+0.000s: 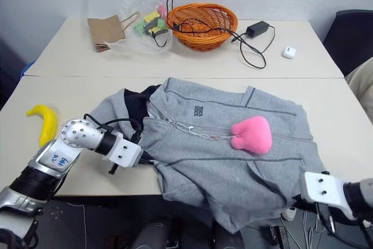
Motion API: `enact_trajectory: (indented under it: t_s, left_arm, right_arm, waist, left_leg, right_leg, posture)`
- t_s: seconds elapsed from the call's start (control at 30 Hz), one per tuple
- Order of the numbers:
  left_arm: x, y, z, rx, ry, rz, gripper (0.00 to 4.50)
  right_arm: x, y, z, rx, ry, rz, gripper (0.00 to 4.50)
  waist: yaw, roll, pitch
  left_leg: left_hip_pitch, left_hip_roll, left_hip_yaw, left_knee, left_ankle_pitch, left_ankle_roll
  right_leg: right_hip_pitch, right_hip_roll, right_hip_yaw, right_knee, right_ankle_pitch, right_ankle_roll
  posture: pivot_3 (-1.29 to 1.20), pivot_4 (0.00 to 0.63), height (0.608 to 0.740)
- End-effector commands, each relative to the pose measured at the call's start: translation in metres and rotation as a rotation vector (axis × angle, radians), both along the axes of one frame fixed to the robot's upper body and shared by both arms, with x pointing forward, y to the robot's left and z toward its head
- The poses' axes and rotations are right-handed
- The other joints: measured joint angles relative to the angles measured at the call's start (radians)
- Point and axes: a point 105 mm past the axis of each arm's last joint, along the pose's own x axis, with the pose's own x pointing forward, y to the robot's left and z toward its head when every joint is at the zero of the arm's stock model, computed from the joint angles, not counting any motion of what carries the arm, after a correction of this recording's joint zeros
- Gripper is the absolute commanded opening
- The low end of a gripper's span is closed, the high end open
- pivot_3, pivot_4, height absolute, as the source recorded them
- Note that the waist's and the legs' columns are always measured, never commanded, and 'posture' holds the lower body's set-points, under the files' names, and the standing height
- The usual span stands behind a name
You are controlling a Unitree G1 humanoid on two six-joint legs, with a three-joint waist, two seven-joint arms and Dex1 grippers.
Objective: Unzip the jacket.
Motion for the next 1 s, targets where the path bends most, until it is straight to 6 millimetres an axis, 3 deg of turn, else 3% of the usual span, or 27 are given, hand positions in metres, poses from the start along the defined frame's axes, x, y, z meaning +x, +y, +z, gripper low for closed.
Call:
enact_trajectory:
  t_s: [0.03,0.23,0.27,0.33,0.43,0.6,0.73,0.8,0.9,1.0]
  left_arm:
    - [-0.015,0.007,-0.009,0.035,0.111,0.002,0.00]
    - [-0.020,0.009,-0.008,0.036,0.138,0.015,0.00]
    - [-0.020,0.010,-0.007,0.028,0.143,0.022,0.00]
    - [-0.021,0.012,-0.006,0.018,0.177,0.039,0.51]
    - [-0.024,0.017,-0.001,0.013,0.201,0.053,1.30]
    - [-0.027,0.030,0.031,-0.083,0.268,0.124,2.86]
    - [-0.021,0.022,0.082,-0.281,0.330,0.146,3.98]
    - [-0.012,0.013,0.098,-0.348,0.321,0.150,4.47]
    - [0.014,-0.008,0.112,-0.383,0.256,0.140,4.47]
    - [0.027,-0.023,0.112,-0.363,0.226,0.112,4.47]
  right_arm:
    - [0.011,-0.006,0.007,-0.046,-0.112,-0.047,0.04]
    - [0.007,-0.002,0.011,-0.014,-0.099,-0.090,0.04]
    - [0.005,-0.001,0.012,-0.005,-0.080,-0.101,0.25]
    - [-0.001,0.001,0.019,0.013,-0.053,-0.103,0.63]
    - [-0.003,0.005,0.035,0.029,-0.064,-0.107,1.58]
    - [0.003,0.013,0.080,0.072,-0.152,-0.093,3.26]
    - [0.023,0.029,0.105,0.112,-0.291,-0.041,4.48]
    - [0.036,0.034,0.106,0.099,-0.358,-0.026,4.50]
    - [0.073,0.036,0.089,-0.014,-0.509,0.007,4.50]
    - [0.096,0.040,0.076,-0.047,-0.572,0.046,4.50]
  waist:
    - [-0.002,0.000,0.000]
    - [-0.002,0.000,0.000]
    - [-0.002,0.000,0.000]
    - [-0.001,0.000,0.000]
    - [-0.003,0.000,0.000]
    - [-0.005,0.001,0.000]
    - [0.002,0.000,0.000]
    - [0.008,0.000,0.000]
    - [0.011,0.000,0.000]
    - [0.007,0.000,0.000]
  left_leg:
    - [0.000,0.000,0.000,0.000,0.000,0.000]
    - [0.000,0.000,0.000,-0.001,0.000,-0.001]
    - [0.000,0.000,0.000,-0.001,0.000,-0.001]
    - [0.000,0.000,0.000,-0.001,0.000,0.000]
    - [0.000,0.001,0.000,-0.001,0.000,0.000]
    - [0.000,0.002,0.000,-0.001,0.000,0.000]
    - [-0.001,0.001,-0.003,-0.001,-0.001,0.000]
    - [-0.002,0.000,-0.004,0.000,0.000,0.000]
    - [-0.002,-0.003,-0.006,0.000,0.000,0.000]
    - [-0.004,-0.006,0.000,0.000,0.002,0.002]
  right_leg:
    - [0.000,0.000,0.000,-0.001,0.000,0.000]
    - [-0.001,0.001,0.000,-0.001,-0.001,-0.001]
    - [-0.001,0.001,0.000,0.000,-0.001,-0.001]
    - [-0.001,0.001,0.000,0.000,-0.001,-0.001]
    - [-0.001,0.002,0.000,-0.001,-0.001,-0.001]
    - [-0.001,0.001,0.000,-0.001,-0.001,-0.001]
    - [0.000,0.000,-0.001,-0.002,-0.001,-0.001]
    - [-0.001,-0.001,-0.002,-0.002,-0.001,-0.001]
    - [0.000,-0.002,-0.004,-0.002,-0.001,-0.001]
    - [-0.003,0.001,-0.002,0.004,0.000,0.000]
  posture:
    - [0.00,0.150,0.740]
    - [0.00,0.150,0.740]
    - [0.00,0.150,0.740]
    - [0.00,0.150,0.740]
    - [0.00,0.150,0.740]
    - [0.00,0.150,0.740]
    - [0.00,0.150,0.740]
    - [0.00,0.150,0.740]
    - [0.00,0.150,0.740]
    - [0.00,0.150,0.740]
